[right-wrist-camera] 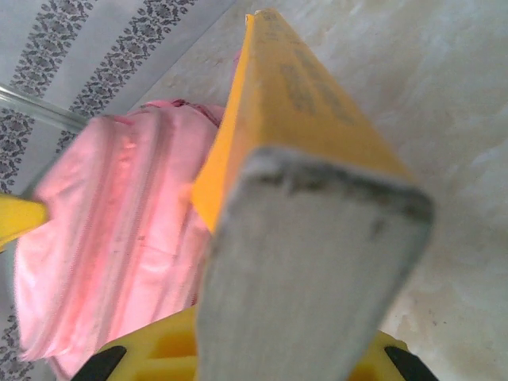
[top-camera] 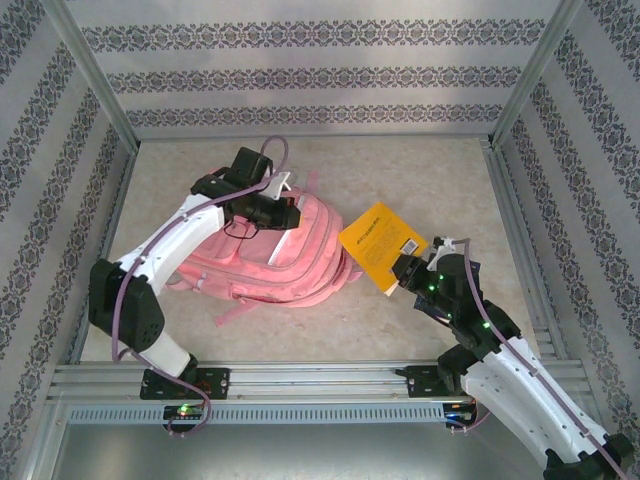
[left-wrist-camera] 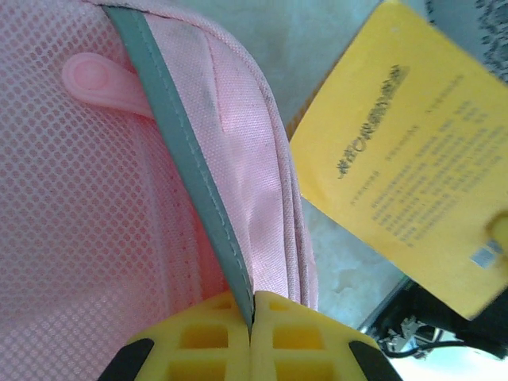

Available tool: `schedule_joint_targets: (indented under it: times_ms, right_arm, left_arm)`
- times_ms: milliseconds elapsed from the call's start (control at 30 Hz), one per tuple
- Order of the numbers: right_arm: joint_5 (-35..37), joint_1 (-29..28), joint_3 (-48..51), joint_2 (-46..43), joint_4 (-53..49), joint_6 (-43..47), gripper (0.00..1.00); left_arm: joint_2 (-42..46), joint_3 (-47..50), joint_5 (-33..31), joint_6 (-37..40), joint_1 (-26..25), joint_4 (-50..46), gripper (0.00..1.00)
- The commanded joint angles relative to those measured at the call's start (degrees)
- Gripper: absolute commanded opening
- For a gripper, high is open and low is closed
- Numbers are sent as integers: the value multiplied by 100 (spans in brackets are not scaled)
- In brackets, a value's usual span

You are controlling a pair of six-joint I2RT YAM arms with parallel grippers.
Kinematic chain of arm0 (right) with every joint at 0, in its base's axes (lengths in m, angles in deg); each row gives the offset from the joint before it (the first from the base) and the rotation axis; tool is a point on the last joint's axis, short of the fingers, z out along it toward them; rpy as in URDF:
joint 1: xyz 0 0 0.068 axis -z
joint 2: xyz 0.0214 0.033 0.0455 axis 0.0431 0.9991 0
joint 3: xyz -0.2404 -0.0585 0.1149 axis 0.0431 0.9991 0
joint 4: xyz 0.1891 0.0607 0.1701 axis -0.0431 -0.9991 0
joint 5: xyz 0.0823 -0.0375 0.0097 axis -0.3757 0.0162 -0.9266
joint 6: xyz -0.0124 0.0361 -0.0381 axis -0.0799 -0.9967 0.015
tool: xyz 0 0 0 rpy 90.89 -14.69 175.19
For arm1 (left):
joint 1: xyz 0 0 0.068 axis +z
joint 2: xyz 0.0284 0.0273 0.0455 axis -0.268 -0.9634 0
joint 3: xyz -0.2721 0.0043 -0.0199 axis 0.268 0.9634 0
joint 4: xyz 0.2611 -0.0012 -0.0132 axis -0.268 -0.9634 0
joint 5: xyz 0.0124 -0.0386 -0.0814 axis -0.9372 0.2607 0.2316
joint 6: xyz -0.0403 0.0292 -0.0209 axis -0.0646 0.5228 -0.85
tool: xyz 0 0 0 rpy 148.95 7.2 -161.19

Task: Pack the student bag

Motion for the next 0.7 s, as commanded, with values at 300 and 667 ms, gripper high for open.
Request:
schedule_joint_targets:
  times_ms: [300,667]
  right_arm:
    - [-968,57,-42,350,982,-384,0]
    - [-847,291,78,-683,717,-511,0]
  left_arm:
    - [802,-427,290,-27,-74,-412,0]
    - [919,-684,-132,30,-55,-687,0]
